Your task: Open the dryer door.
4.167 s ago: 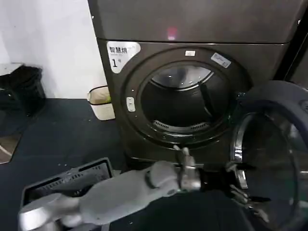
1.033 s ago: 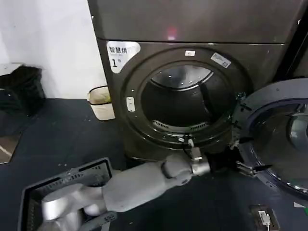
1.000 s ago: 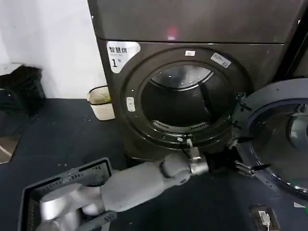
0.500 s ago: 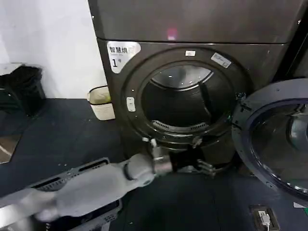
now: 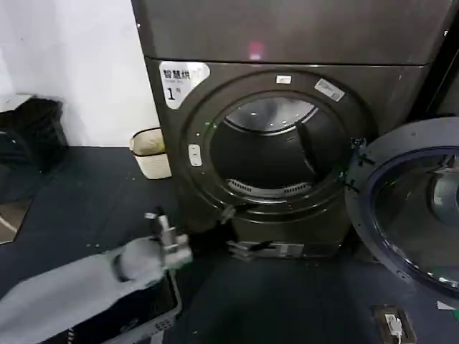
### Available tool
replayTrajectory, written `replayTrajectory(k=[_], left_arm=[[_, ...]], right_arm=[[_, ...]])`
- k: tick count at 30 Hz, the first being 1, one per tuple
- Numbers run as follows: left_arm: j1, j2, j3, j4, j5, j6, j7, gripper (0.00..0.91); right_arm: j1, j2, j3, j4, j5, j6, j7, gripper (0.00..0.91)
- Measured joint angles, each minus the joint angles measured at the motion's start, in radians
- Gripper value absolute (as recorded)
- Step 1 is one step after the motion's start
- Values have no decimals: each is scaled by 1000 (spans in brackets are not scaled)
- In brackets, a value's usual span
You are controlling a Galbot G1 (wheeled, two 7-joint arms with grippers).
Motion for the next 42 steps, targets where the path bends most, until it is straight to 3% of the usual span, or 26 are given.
replayTrajectory(k=[9, 16, 22, 28, 34, 42], left_arm=[[64, 255, -60, -105, 67, 148, 34, 907], [272, 460, -250, -177, 135, 202, 84, 907], [366, 594, -301, -205, 163, 235, 85, 907], [417, 696, -332, -179, 232, 293, 133, 907], [666, 773, -576, -131, 309, 359, 178, 907], [821, 850, -693, -101, 395, 386, 216, 907]], right_arm=[[10, 6, -24, 10, 2, -2, 2, 907], [12, -1, -13, 18, -21, -5, 1, 907], [14, 4, -24, 23, -25, -3, -1, 907], [11, -4, -24, 23, -26, -1, -3, 907], [10, 0, -22, 20, -28, -1, -4, 907], [0, 0, -23, 13, -25, -1, -5, 907]])
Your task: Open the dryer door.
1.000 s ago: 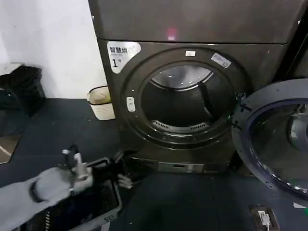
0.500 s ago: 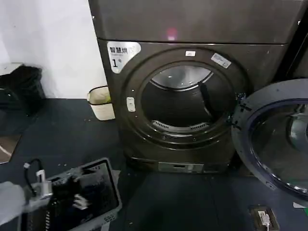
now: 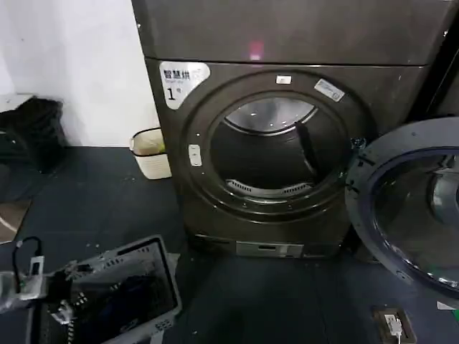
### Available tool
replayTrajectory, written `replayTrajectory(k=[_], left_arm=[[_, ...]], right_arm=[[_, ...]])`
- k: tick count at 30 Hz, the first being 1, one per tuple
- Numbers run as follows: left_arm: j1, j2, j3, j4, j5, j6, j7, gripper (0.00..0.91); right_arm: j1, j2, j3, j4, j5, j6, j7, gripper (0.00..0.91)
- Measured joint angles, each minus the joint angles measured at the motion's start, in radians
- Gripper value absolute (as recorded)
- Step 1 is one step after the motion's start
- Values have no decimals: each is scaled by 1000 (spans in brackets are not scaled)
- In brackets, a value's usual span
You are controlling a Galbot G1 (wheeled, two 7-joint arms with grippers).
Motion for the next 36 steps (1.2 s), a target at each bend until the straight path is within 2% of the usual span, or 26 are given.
replayTrajectory(k=[5, 10, 18, 23, 36], left_arm=[[21, 5, -8, 30, 35, 4, 14, 907], [24, 22, -12, 20, 43, 67, 57, 907], [25, 31, -20, 27, 44, 47, 71, 907], [10, 43, -20, 26, 97, 23, 139, 907], [-2, 44, -19, 24, 97, 23, 128, 907]], right_arm=[[-7, -4, 4, -4, 2, 1, -2, 907], [-9, 3, 7, 3, 4, 1, -19, 907], [-10, 12, 17, 7, 4, -1, -19, 907], [-10, 20, 18, 7, 4, 0, -18, 907], [-20, 20, 31, -3, 8, 3, -18, 907]])
